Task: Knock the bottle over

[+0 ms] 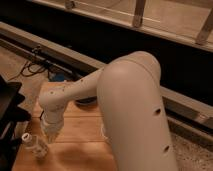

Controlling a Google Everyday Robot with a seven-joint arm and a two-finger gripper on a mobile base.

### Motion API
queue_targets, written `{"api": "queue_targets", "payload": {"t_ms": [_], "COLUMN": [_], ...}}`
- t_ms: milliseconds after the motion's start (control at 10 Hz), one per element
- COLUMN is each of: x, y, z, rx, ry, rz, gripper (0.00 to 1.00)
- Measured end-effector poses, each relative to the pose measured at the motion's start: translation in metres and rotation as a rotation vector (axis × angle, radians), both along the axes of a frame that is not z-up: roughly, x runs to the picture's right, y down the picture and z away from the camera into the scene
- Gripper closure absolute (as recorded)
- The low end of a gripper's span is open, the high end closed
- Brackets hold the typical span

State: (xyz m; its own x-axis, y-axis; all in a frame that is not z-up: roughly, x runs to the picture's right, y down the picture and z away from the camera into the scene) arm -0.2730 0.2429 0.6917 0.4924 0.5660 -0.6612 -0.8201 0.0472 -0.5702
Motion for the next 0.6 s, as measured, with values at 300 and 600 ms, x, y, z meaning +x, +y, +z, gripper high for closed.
{"api": "queue_targets", "payload": {"t_ms": [300, 600], "x": [-0.028, -0.066], "y": [-0.003, -0.018], "z": [-0.016, -0.037], "rx": [-0.018, 0.004], "ry": [-0.126, -0.305], "rz": [0.014, 0.069], "gripper": [1.00, 1.00]}}
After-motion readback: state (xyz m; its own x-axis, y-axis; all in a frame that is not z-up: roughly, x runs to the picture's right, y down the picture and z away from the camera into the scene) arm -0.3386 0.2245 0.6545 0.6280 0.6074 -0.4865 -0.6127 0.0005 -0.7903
